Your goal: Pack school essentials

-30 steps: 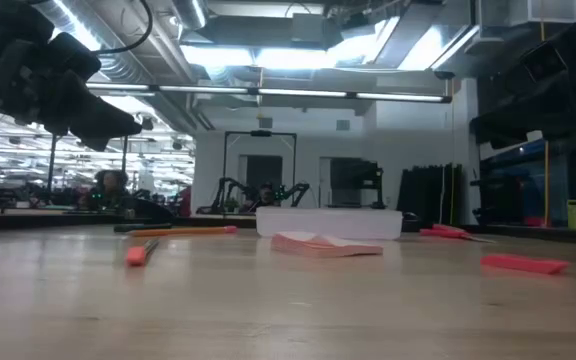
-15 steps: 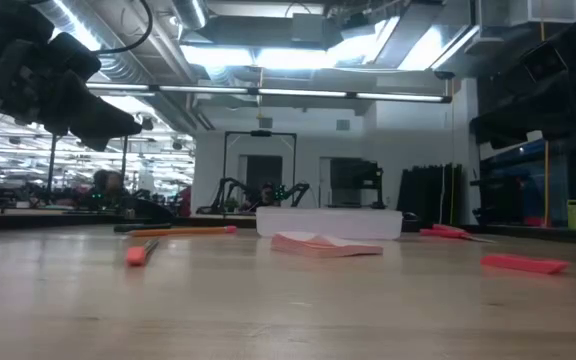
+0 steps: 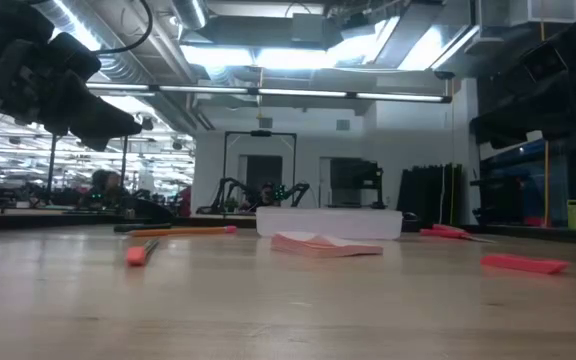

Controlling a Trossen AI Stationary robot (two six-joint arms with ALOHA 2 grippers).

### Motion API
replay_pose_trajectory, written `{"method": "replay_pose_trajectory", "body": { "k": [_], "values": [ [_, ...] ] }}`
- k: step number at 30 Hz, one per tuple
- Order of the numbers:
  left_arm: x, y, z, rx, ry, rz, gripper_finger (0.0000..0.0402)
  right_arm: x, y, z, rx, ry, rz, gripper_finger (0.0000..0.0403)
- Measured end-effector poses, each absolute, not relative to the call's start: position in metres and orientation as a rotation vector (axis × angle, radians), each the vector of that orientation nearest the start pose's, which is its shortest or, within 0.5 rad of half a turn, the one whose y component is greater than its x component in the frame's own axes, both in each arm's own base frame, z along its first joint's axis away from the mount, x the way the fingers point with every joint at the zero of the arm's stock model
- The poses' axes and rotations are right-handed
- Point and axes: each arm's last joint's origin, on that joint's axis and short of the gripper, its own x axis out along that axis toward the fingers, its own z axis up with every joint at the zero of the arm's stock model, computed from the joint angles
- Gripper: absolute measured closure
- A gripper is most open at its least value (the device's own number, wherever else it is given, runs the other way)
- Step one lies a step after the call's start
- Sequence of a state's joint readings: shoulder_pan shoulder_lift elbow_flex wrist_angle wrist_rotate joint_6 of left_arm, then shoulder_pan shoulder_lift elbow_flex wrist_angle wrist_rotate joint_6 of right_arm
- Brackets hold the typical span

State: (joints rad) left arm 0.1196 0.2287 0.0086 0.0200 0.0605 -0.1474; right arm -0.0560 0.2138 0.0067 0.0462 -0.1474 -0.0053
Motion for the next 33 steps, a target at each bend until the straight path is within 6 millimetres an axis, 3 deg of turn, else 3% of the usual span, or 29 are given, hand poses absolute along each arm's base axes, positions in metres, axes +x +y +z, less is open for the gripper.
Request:
{"method": "replay_pose_trajectory", "body": {
  "k": [6, 17, 22, 26, 33],
  "values": [
    [0.109, 0.011, 0.149, -0.165, 0.195, 0.073, 0.0298, 0.110, -0.004, 0.157, 0.051, 0.110, 0.014, 0.0273],
    [0.109, 0.011, 0.149, -0.165, 0.195, 0.074, 0.0298, 0.110, -0.004, 0.175, 0.429, -0.072, 0.031, 0.0273],
    [0.109, 0.011, 0.149, -0.164, 0.195, 0.075, 0.0298, 0.108, -0.005, 0.192, 0.623, -0.250, 0.055, 0.0273],
    [0.109, 0.013, 0.149, -0.160, 0.193, 0.119, 0.0298, 0.106, -0.007, 0.196, 0.671, -0.313, 0.021, 0.0273],
    [0.110, 0.015, 0.158, -0.312, 0.083, 0.179, 0.0298, 0.106, -0.011, 0.195, 0.762, -0.366, -0.121, 0.0273]
  ]
}}
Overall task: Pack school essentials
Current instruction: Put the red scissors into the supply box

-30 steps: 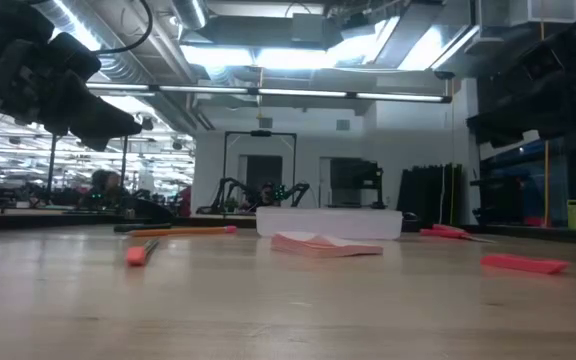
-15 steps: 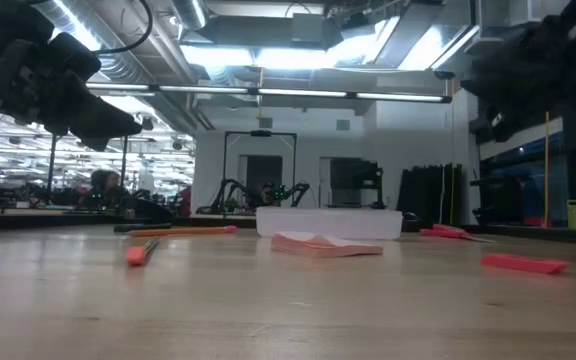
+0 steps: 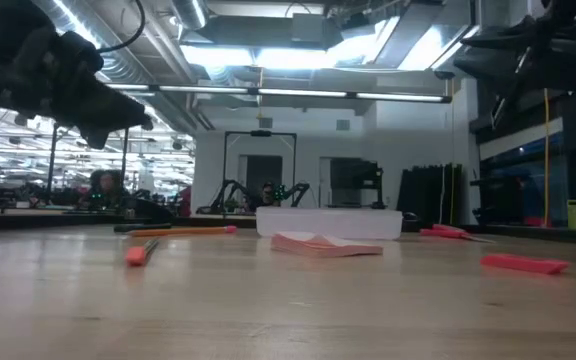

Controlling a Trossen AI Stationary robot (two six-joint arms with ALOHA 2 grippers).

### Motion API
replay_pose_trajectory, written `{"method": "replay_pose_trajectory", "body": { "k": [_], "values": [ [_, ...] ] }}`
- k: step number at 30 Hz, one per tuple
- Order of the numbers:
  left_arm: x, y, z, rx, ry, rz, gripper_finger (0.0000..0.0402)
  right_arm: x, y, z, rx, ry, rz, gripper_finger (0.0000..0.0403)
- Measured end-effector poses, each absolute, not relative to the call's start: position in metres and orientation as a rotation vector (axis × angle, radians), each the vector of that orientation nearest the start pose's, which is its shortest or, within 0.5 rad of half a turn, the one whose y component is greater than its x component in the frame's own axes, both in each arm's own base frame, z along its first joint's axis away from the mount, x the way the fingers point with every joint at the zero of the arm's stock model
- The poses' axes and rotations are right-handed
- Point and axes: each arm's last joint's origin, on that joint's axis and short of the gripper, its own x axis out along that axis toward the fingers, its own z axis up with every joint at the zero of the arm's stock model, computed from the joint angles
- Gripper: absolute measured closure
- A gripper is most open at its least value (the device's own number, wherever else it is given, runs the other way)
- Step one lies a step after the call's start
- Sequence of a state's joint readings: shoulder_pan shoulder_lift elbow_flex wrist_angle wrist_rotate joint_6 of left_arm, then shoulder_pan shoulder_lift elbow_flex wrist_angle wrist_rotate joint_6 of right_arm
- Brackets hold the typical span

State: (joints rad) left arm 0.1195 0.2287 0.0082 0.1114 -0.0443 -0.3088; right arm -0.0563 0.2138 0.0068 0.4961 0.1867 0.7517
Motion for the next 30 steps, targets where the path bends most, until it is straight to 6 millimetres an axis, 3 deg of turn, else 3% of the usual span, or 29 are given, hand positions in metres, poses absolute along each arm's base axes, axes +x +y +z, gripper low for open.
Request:
{"method": "replay_pose_trajectory", "body": {
  "k": [4, 8, 13, 17, 22, 26, 30],
  "values": [
    [0.111, 0.015, 0.163, -0.440, 0.012, 0.191, 0.0298, 0.105, -0.012, 0.202, 0.797, -0.403, -0.135, 0.0273],
    [0.111, 0.015, 0.165, -0.529, -0.011, 0.191, 0.0298, 0.098, -0.016, 0.244, 0.583, -0.390, -0.325, 0.0273],
    [0.111, 0.015, 0.164, -0.540, -0.012, 0.194, 0.0298, 0.082, -0.023, 0.304, 0.485, -0.113, -0.730, 0.0273],
    [0.111, 0.015, 0.164, -0.539, -0.011, 0.195, 0.0298, 0.088, -0.025, 0.328, 0.548, 0.113, -0.949, 0.0273],
    [0.111, 0.015, 0.164, -0.540, -0.011, 0.196, 0.0298, 0.122, -0.033, 0.322, 0.592, 0.445, -1.177, 0.0273],
    [0.110, 0.016, 0.164, -0.542, -0.019, 0.221, 0.0298, 0.148, -0.048, 0.291, 0.769, 0.813, -1.253, 0.0273],
    [0.110, 0.017, 0.165, -0.541, -0.030, 0.245, 0.0298, 0.171, -0.068, 0.258, 0.918, 1.064, -1.176, 0.0273]
  ]
}}
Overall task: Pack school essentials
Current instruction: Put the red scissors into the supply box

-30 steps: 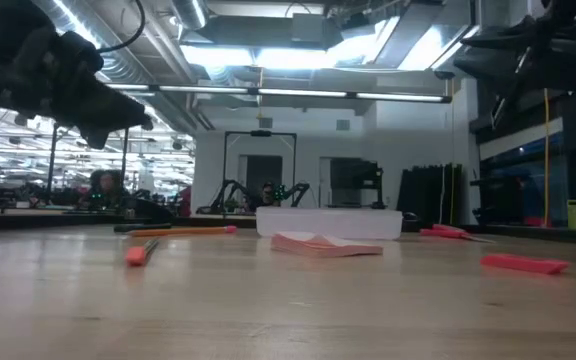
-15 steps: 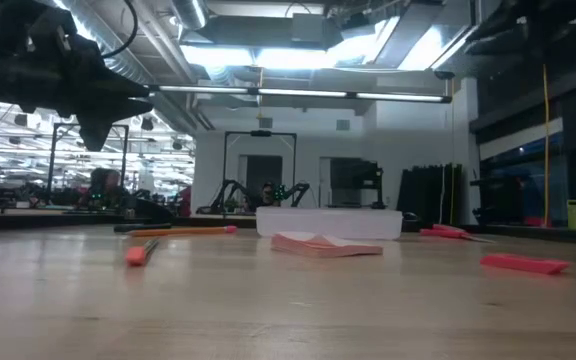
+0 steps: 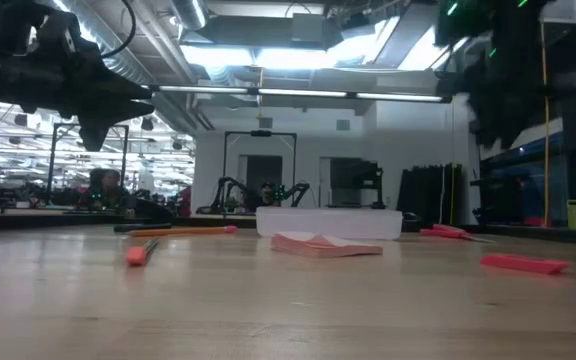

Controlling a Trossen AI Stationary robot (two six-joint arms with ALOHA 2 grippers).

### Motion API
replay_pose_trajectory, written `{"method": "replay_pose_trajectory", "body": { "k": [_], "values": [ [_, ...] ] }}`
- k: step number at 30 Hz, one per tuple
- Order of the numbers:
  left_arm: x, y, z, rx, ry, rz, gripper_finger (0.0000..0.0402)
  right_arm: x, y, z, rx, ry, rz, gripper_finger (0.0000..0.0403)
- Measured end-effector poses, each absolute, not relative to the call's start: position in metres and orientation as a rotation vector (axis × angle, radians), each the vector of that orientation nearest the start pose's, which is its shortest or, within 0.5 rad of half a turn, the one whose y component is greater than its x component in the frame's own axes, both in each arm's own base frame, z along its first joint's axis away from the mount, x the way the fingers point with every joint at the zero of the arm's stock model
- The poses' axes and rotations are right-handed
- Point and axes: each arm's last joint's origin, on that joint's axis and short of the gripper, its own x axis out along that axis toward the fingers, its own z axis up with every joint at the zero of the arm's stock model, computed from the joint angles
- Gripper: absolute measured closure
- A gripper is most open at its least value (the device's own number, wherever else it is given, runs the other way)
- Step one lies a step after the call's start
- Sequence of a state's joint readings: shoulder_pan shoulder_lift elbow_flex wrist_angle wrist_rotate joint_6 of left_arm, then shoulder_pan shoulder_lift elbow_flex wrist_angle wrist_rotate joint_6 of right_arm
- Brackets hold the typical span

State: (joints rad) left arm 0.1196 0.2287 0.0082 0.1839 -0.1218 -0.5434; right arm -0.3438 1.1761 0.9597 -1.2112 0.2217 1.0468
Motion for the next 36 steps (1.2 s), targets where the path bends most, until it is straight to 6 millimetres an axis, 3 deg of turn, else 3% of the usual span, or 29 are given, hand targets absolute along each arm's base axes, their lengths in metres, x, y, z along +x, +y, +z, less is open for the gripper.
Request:
{"method": "replay_pose_trajectory", "body": {
  "k": [6, 12, 25, 36],
  "values": [
    [0.110, 0.017, 0.166, -0.570, -0.042, 0.243, 0.0298, 0.197, -0.113, 0.226, 0.943, 1.087, -1.106, 0.0273],
    [0.110, 0.017, 0.166, -0.571, -0.043, 0.242, 0.0298, 0.196, -0.150, 0.210, 0.974, 1.072, -1.165, 0.0273],
    [0.110, 0.017, 0.166, -0.571, -0.044, 0.242, 0.0298, 0.203, -0.185, 0.168, 1.016, 1.087, -1.267, 0.0273],
    [0.110, 0.017, 0.166, -0.571, -0.044, 0.242, 0.0298, 0.205, -0.195, 0.138, 1.079, 1.208, -1.269, 0.0273]
  ]
}}
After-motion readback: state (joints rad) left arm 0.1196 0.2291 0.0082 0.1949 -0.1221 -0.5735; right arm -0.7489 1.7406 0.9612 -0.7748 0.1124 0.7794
